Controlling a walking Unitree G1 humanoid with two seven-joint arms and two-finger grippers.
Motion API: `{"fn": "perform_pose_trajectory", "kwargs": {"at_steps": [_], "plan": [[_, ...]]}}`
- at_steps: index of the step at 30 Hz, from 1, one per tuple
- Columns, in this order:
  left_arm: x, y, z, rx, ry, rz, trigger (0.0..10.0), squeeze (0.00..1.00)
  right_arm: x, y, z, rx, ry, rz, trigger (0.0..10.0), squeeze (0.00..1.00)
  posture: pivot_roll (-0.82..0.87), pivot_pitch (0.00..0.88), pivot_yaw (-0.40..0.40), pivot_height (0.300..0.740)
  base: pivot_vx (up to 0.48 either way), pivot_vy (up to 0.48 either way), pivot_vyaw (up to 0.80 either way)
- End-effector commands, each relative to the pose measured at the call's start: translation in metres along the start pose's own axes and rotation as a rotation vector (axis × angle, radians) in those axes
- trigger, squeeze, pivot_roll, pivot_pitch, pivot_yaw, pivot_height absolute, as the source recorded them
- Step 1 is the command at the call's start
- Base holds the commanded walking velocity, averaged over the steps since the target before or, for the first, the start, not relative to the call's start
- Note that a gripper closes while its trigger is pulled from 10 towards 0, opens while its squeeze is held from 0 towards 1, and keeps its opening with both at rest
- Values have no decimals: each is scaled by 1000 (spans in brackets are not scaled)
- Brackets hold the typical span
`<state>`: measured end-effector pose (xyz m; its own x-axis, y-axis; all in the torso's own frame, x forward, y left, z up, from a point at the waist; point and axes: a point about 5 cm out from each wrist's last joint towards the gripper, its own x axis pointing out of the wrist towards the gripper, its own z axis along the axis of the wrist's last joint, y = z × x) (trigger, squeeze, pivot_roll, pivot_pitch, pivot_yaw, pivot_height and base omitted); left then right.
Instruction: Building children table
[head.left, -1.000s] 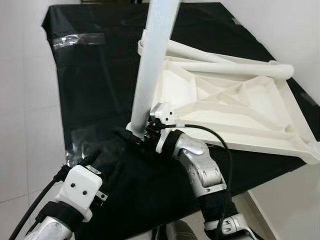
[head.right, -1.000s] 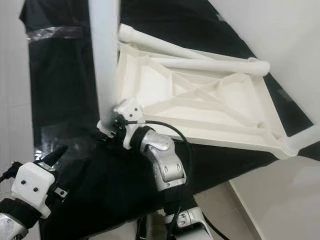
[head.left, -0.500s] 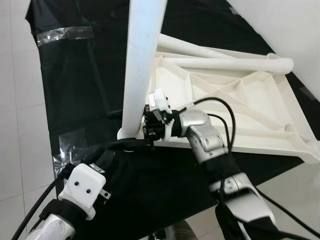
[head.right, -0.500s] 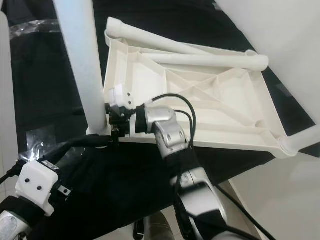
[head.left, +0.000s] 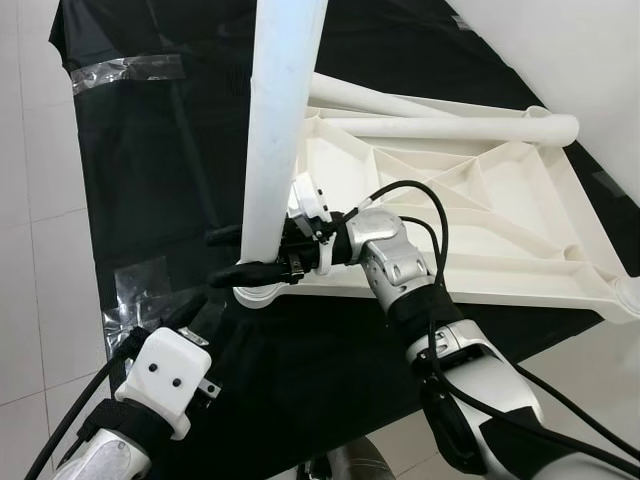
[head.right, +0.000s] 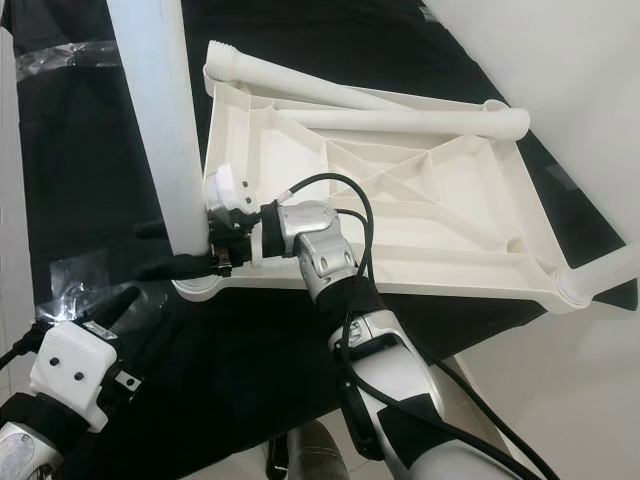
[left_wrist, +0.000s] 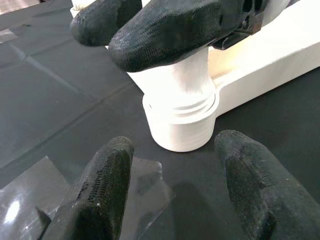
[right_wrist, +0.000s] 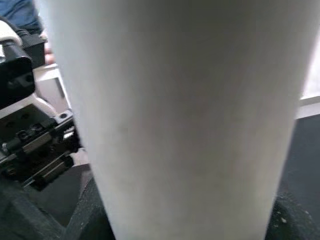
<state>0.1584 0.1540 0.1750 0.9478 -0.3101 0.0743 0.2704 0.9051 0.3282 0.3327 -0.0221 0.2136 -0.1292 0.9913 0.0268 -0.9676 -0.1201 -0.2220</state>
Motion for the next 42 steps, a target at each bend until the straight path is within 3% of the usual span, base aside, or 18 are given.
{"fn": "perform_pose_trajectory", "kwargs": {"at_steps": [1, 3, 5, 6, 8, 10, 15, 16, 17, 18, 19, 20, 26, 29, 30, 31, 32, 42], "plan": [[-3, -4, -2, -26, 19, -12, 10000, 0, -13, 3, -24, 80, 46, -206, 0, 0, 294, 272, -195, 740, 0, 0, 0], [-4, -4, -2, -27, 20, -12, 10000, 0, -17, 4, -28, 97, 42, -338, 0, 0, 287, 278, -198, 740, 0, 0, 0], [-5, -3, -2, -34, 24, -16, 10000, 0, -24, 21, -46, 103, 120, -770, 0, 0, 262, 287, -192, 740, 0, 0, 0], [-5, -3, -2, -34, 24, -16, 10000, 0, -24, 21, -46, 103, 120, -770, 0, 0, 262, 287, -192, 740, 0, 0, 0], [-5, -3, -3, -38, 26, -22, 10000, 0, -20, 53, -51, 117, 161, -899, 0, 0, 254, 294, -181, 740, 0, 0, 0], [-4, -3, -3, -41, 26, -28, 10000, 0, -12, 58, -49, 122, 143, -866, 0, 0, 237, 280, -169, 740, 0, 0, 0], [-1, -6, -4, -48, 22, -44, 10000, 0, -6, 44, -45, 104, 131, -839, 0, 0, 245, 271, -167, 740, 0, 0, 0], [0, -6, -4, -49, 19, -43, 10000, 0, -6, 41, -43, 97, 136, -826, 1137, 0, 249, 272, -171, 740, 0, 0, 0], [0, -6, -4, -48, 18, -40, 10000, 0, -4, 40, -41, 93, 146, -824, 7176, 0, 249, 270, -174, 740, 0, 0, 0], [0, -5, -4, -47, 18, -35, 10000, 0, -2, 39, -38, 95, 135, -795, 10000, 0, 248, 270, -175, 740, 0, 0, 0], [0, -5, -4, -47, 18, -35, 10000, 0, -2, 39, -38, 95, 135, -795, 10000, 0, 248, 270, -175, 740, 0, 0, 0], [0, -5, -4, -46, 17, -31, 10000, 0, 0, 37, -34, 94, 115, -730, 10000, 1000, 251, 269, -179, 740, 0, 0, 0], [1, -5, -4, -49, 13, -29, 10000, 0, 6, 28, -5, 48, -16, -451, 10000, 976, 257, 264, -181, 740, 0, 0, 0], [1, -6, -4, -50, 13, -30, 10000, 0, 5, 24, -2, 41, -31, -419, 10000, 976, 260, 261, -181, 740, 0, 0, 0], [1, -6, -4, -50, 12, -29, 10000, 0, 7, 21, 2, 19, -37, -374, 10000, 0, 263, 259, -181, 740, 0, 0, 0], [1, -6, -4, -50, 12, -29, 10000, 0, 7, 21, 2, 19, -37, -374, 10000, 0, 263, 259, -181, 740, 0, 0, 0], [1, -6, -4, -48, 13, -27, 10000, 0, 16, 21, 11, -26, -34, -103, 10000, 0, 276, 260, -180, 740, 0, 0, 0], [0, -4, -4, -41, 16, -23, 10000, 0, 17, 17, 16, 6, 8, 179, 10000, 0, 295, 263, -176, 740, 0, 0, 0]]}}
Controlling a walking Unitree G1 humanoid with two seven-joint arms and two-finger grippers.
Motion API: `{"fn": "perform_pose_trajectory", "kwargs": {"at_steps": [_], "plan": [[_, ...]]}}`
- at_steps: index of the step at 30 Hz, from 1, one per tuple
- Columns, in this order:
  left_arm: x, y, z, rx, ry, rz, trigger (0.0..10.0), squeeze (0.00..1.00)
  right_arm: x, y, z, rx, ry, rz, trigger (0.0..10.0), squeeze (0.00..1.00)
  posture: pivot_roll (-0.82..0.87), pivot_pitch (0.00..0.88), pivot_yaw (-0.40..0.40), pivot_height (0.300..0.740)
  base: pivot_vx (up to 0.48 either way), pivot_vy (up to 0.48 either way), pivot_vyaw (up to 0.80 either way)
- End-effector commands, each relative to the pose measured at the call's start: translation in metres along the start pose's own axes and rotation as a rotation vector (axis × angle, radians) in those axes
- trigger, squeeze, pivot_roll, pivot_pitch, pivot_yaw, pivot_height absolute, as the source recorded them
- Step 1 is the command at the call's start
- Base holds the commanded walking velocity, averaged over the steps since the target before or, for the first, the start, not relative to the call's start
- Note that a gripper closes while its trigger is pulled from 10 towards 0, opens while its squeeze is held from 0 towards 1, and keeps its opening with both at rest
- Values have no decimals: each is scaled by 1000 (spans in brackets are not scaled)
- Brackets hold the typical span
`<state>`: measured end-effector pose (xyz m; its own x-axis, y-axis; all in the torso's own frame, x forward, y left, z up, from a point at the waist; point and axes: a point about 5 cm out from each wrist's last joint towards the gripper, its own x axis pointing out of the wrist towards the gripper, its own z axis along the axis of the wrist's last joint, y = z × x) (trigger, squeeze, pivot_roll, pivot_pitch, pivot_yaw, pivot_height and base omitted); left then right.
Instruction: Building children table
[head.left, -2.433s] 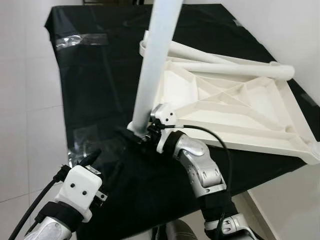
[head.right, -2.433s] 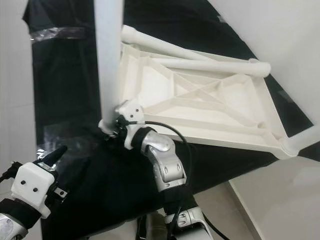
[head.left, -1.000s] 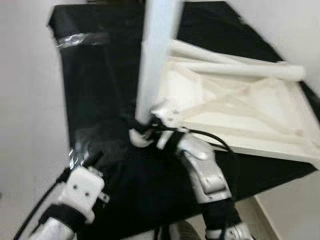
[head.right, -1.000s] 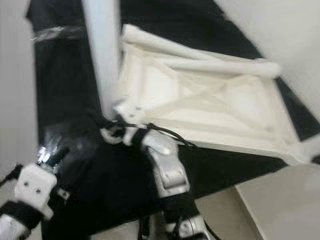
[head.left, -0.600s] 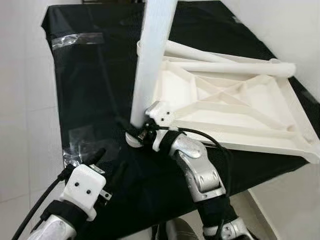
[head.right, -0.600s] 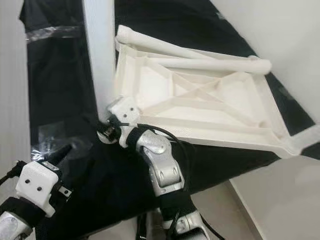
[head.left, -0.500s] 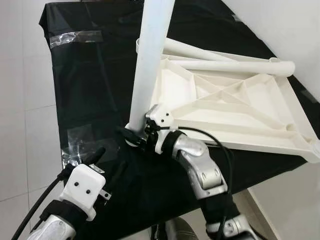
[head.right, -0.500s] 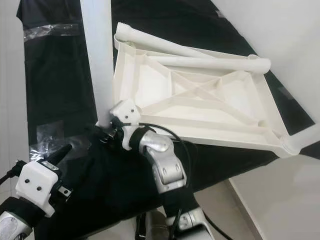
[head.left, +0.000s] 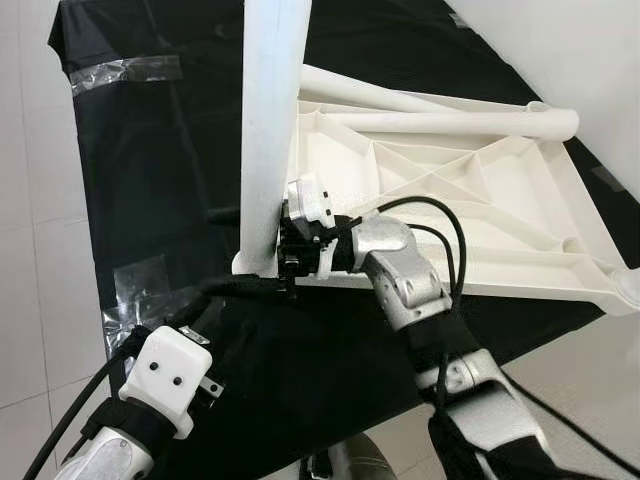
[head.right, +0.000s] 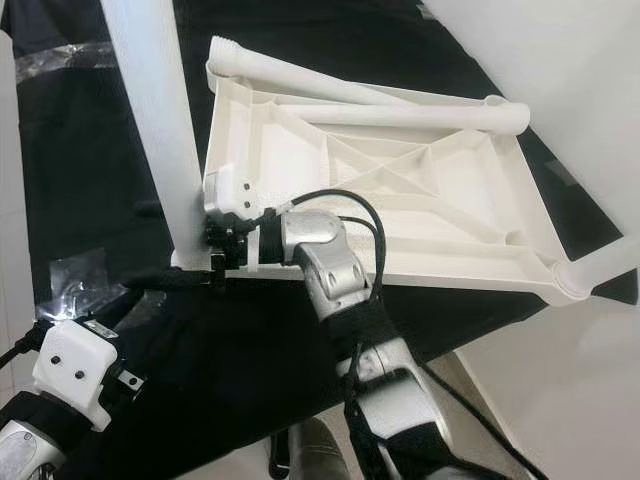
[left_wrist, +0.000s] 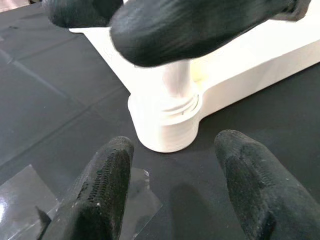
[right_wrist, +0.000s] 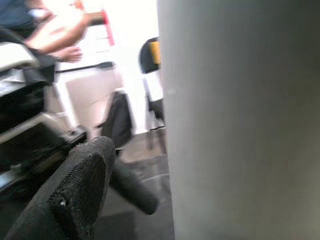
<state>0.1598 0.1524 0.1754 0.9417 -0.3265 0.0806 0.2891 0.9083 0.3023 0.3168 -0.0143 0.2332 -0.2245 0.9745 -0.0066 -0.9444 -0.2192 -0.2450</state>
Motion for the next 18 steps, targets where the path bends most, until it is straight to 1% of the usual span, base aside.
{"fn": "perform_pose_trajectory", "kwargs": {"at_steps": [1, 6, 7, 8, 9, 13, 14, 15, 17, 18], "plan": [[-2, -3, -5, -11, 30, -7, 10000, 0, 7, 4, -5, 36, 3, 104, 10000, 0, 295, 263, -173, 740, 0, 0, 0], [-3, -3, -5, -12, 32, -12, 10000, 0, 5, -1, -5, 69, 5, 159, 10000, 0, 296, 262, -171, 740, 0, 0, 0], [-2, -4, -5, -13, 32, -14, 10000, 0, 4, -2, -5, 77, 10, 186, 5765, 0, 297, 262, -170, 740, 0, 0, 0], [-2, -4, -5, -13, 32, -14, 10000, 0, 4, -2, -5, 77, 10, 186, 5765, 0, 297, 262, -170, 740, 0, 0, 0], [-2, -4, -5, -13, 33, -16, 10000, 0, 3, -3, -6, 86, 10, 201, 0, 0, 297, 262, -170, 740, 0, 0, 0], [-3, -4, -5, -13, 33, -17, 10000, 0, 2, -3, -6, 87, 10, 210, 0, 0, 297, 263, -170, 740, 0, 0, 0], [-3, -4, -5, -14, 34, -17, 10000, 0, 1, -4, -7, 85, 3, 203, 0, 0, 294, 264, -168, 740, 0, 0, 0], [-3, -5, -5, -16, 34, -18, 10000, 0, -2, -5, -9, 75, -4, 164, 0, 0, 287, 267, -167, 740, 0, 0, 0], [-3, -5, -5, -16, 34, -18, 10000, 0, -2, -5, -9, 75, -4, 164, 0, 0, 287, 267, -167, 740, 0, 0, 0], [-3, -5, -5, -19, 36, -19, 10000, 0, -9, -6, -13, 55, -8, 62, 0, 0, 270, 272, -167, 740, 0, 0, 0]]}}
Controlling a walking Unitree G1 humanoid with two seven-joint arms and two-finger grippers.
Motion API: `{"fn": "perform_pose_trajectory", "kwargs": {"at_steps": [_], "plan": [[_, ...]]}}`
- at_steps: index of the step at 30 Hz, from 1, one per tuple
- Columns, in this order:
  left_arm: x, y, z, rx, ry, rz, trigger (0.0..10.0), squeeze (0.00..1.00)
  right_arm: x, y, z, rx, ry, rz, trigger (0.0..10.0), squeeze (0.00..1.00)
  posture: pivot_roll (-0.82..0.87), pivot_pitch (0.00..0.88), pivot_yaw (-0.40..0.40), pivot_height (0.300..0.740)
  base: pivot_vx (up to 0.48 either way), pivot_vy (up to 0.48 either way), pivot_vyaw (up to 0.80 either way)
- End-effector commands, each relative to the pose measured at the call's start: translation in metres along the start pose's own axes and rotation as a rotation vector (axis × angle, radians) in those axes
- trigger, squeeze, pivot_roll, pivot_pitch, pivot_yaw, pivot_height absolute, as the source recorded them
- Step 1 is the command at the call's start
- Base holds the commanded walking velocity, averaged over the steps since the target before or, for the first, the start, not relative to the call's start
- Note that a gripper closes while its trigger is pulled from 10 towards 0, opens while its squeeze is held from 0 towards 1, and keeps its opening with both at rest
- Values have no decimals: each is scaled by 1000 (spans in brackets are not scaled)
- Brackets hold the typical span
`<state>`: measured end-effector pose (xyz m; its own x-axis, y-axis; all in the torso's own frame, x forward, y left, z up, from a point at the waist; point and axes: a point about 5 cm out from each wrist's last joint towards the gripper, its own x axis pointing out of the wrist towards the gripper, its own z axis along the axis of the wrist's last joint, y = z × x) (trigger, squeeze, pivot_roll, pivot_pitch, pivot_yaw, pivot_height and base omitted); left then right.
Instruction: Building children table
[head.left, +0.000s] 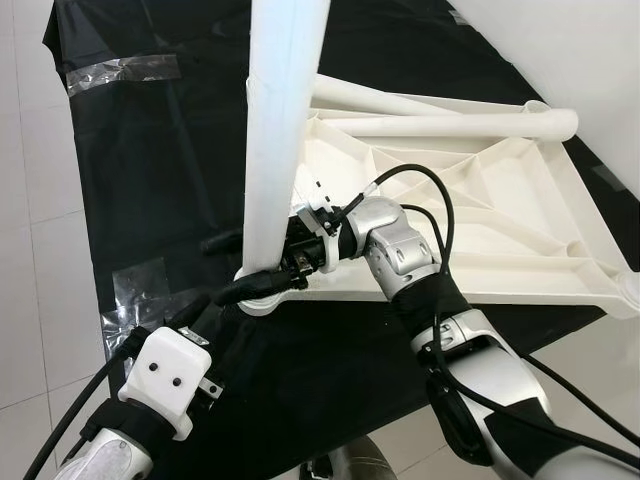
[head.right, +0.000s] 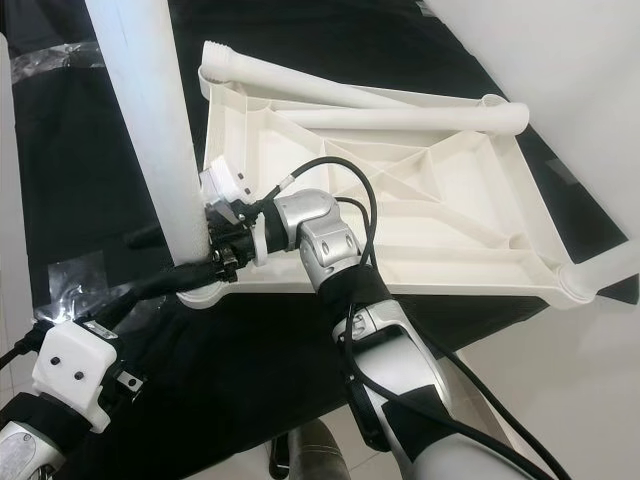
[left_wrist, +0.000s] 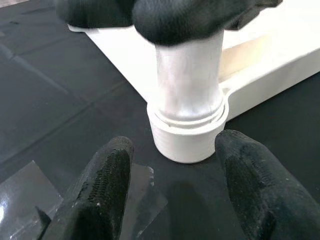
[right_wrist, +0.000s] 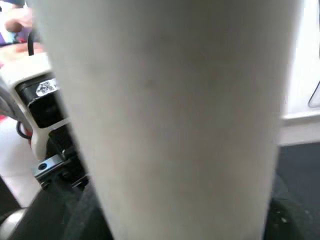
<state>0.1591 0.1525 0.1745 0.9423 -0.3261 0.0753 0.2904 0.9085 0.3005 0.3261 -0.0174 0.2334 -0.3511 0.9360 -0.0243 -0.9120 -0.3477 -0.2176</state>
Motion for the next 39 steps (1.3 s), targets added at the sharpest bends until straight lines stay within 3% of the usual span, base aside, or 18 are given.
{"fn": "perform_pose_trajectory", "kwargs": {"at_steps": [1, 3, 6, 8, 9, 10, 11, 12, 13, 17, 23, 24, 28, 29, 33, 34, 35, 39], "plan": [[-2, -5, -4, -17, 30, -18, 10000, 0, -3, 2, -11, 29, 2, -71, 0, 0, 270, 272, -167, 740, 0, 0, 0], [-3, -5, -4, -20, 31, -19, 10000, 0, -10, 1, -15, 15, 11, -188, 0, 0, 268, 273, -169, 740, 0, 0, 0], [-4, -5, -3, -24, 31, -19, 10000, 0, -19, 4, -33, 54, 44, -551, 0, 0, 266, 286, -173, 740, 0, 0, 0], [-4, -5, -3, -24, 31, -19, 10000, 0, -19, 4, -33, 54, 44, -551, 0, 0, 266, 286, -173, 740, 0, 0, 0], [-4, -5, -3, -25, 32, -19, 10000, 0, -20, 6, -42, 93, 59, -744, 0, 0, 266, 288, -173, 740, 0, 0, 0], [-4, -5, -3, -25, 32, -19, 10000, 0, -20, 6, -42, 93, 59, -744, 0, 0, 266, 288, -173, 740, 0, 0, 0], [-5, -4, -3, -28, 32, -18, 10000, 0, -24, 17, -60, 121, 158, -950, 0, 0, 257, 293, -173, 740, 0, 0, 0], [-5, -4, -3, -28, 32, -18, 10000, 0, -24, 17, -60, 121, 158, -950, 0, 0, 257, 293, -173, 740, 0, 0, 0], [-6, -4, -3, -31, 35, -19, 10000, 0, -25, 34, -74, 139, 236, -1070, 0, 0, 264, 308, -168, 740, 0, 0, 0], [-7, -3, -4, -32, 42, -25, 10000, 0, -26, 48, -81, 163, 298, -1152, 0, 0, 253, 303, -165, 740, 0, 0, 0], [-7, -5, -4, -34, 46, -26, 10000, 0, -23, 41, -79, 145, 307, -1157, 0, 0, 262, 304, -173, 740, 0, 0, 0], [-8, -4, -4, -32, 46, -21, 10000, 0, -21, 41, -78, 144, 317, -1163, 9373, 0, 266, 305, -175, 740, 0, 0, 0], [-8, -3, -4, -29, 46, -14, 10000, 0, -15, 37, -73, 144, 279, -1155, 10000, 0, 266, 305, -175, 740, 0, 0, 0], [-8, -4, -4, -30, 45, -16, 10000, 0, -16, 27, -62, 138, 226, -1160, 10000, 1000, 262, 301, -170, 740, 0, 0, 0], [-8, -4, -3, -32, 44, -19, 10000, 0, -16, 16, -47, 138, 124, -1114, 10000, 1000, 267, 300, -170, 740, 0, 0, 0], [-8, -4, -3, -32, 44, -20, 10000, 0, -15, 13, -41, 140, 70, -1079, 10000, 776, 267, 300, -170, 740, 0, 0, 0], [-8, -4, -3, -31, 44, -19, 10000, 0, -14, 11, -33, 124, 18, -1014, 10000, 0, 273, 300, -171, 740, 0, 0, 0], [-7, -4, -3, -28, 43, -18, 10000, 0, -11, 9, -20, 54, -15, -769, 10000, 0, 289, 302, -174, 740, 0, 0, 0]]}}
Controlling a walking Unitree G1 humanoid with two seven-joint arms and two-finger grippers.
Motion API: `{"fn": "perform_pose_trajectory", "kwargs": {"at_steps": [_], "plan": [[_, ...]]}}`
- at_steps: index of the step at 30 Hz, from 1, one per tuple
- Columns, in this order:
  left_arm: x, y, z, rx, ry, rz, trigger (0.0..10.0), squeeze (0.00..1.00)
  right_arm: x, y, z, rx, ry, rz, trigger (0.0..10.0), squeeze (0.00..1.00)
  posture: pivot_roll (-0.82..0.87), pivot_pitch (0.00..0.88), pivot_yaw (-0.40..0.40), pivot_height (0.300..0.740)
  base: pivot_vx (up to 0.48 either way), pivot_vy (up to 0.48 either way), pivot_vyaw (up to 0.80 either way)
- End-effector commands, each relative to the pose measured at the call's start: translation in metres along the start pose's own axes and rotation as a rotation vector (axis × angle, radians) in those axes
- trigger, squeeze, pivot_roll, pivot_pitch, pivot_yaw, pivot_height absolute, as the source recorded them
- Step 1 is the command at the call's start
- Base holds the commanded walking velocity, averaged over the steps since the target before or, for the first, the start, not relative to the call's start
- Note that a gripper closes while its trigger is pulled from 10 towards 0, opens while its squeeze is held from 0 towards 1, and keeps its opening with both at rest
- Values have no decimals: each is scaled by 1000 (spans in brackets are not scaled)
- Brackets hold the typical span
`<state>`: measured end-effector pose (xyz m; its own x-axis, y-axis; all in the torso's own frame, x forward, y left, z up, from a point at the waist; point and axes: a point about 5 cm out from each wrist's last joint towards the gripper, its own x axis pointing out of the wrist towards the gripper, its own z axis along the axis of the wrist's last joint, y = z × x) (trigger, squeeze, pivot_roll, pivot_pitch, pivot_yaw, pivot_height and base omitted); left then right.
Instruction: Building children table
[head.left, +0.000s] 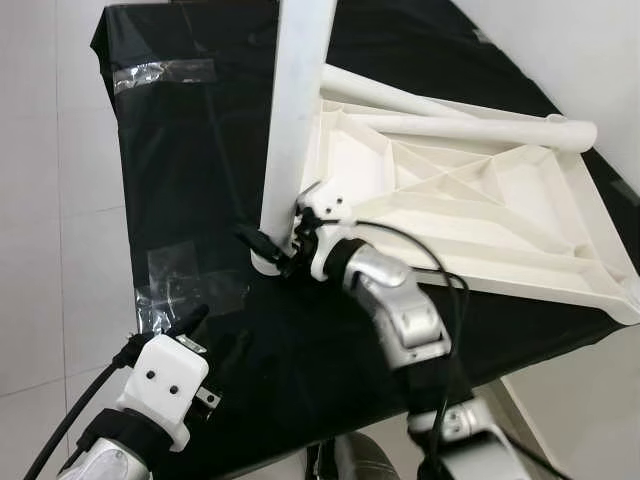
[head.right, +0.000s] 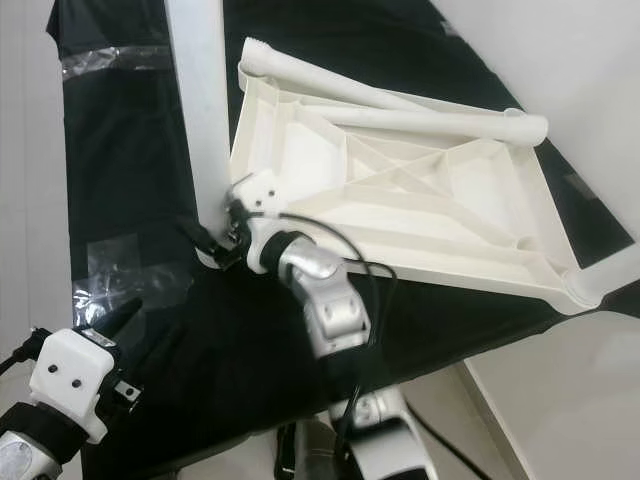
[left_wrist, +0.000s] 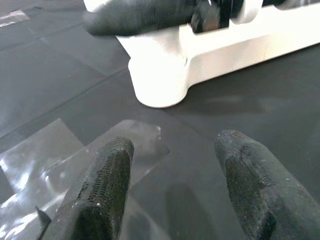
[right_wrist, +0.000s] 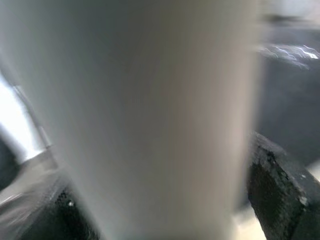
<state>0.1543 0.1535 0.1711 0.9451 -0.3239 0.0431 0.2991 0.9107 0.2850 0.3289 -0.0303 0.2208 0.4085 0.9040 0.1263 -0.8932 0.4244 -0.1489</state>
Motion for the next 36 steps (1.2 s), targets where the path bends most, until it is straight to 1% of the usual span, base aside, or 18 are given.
{"fn": "perform_pose_trajectory", "kwargs": {"at_steps": [1, 2, 3, 6, 11, 12, 13, 14, 16, 17, 19, 24, 28, 32, 33, 34, 35, 36], "plan": [[-2, -3, 0, -10, 11, -13, 10000, 0, -2, 3, -8, 10, 7, 59, 10000, 0, 292, 302, -175, 740, 0, 0, 0], [-2, -4, 1, -9, 10, -14, 10000, 0, -1, 1, -8, -27, 23, 85, 10000, 0, 301, 305, -178, 740, 0, 0, 0], [-2, -4, 1, -9, 10, -14, 10000, 0, -1, 1, -8, -27, 23, 85, 10000, 0, 301, 305, -178, 740, 0, 0, 0], [-2, -3, 2, -4, 8, -9, 10000, 0, 0, 2, -6, -86, 38, 274, 10000, 0, 315, 308, -178, 740, 0, 0, 0], [-2, -2, 3, 0, 8, -6, 10000, 0, 1, 1, -6, -109, 49, 382, 10000, 0, 318, 309, -177, 740, 0, 0, 0], [-2, -4, 3, 2, 7, -9, 10000, 0, 7, -7, -5, -137, 67, 417, 10000, 0, 333, 311, -181, 740, 0, 0, 0], [-2, -4, 3, 2, 7, -9, 10000, 0, 7, -7, -5, -137, 67, 417, 10000, 0, 333, 311, -181, 740, 0, 0, 0], [-3, -4, 4, 4, 9, -6, 10000, 0, 12, -12, -2, -146, 68, 432, 3569, 0, 332, 314, -181, 740, 0, 0, 0], [-3, -4, 4, 4, 9, -6, 10000, 0, 12, -12, -2, -146, 68, 432, 3569, 0, 332, 314, -181, 740, 0, 0, 0], [-4, -4, 4, 4, 9, -3, 10000, 0, 14, -13, 0, -141, 61, 438, 0, 0, 332, 314, -181, 740, 0, 0, 0], [-5, -4, 4, 5, 13, -2, 10000, 0, 13, -13, 4, -111, 41, 494, 0, 0, 337, 319, -176, 740, 0, 0, 0], [-5, -5, 4, 1, 16, -5, 10000, 0, 8, -15, 5, -96, 41, 550, 0, 0, 329, 321, -175, 740, 0, 0, 0], [-6, -6, 3, -3, 19, -6, 10000, 0, 3, -18, 2, -93, 43, 554, 0, 0, 325, 321, -174, 740, 0, 0, 0], [-6, -6, 4, -4, 20, -8, 10000, 0, -6, -24, -4, -120, 48, 497, 0, 0, 313, 321, -175, 740, 0, 0, 0], [-6, -6, 3, -5, 20, -8, 10000, 0, -10, -27, -8, -136, 60, 436, 0, 0, 303, 322, -180, 740, 0, 0, 0], [-6, -6, 3, -6, 21, -9, 10000, 0, -14, -30, -14, -136, 75, 323, 0, 0, 298, 322, -181, 740, 0, 0, 0], [-6, -6, 3, -6, 21, -9, 10000, 0, -14, -30, -14, -136, 75, 323, 0, 0, 298, 322, -181, 740, 0, 0, 0], [-6, -6, 3, -6, 22, -10, 10000, 0, -15, -31, -26, -109, 91, 86, 0, 0, 296, 328, -194, 740, 0, 0, 0]]}}
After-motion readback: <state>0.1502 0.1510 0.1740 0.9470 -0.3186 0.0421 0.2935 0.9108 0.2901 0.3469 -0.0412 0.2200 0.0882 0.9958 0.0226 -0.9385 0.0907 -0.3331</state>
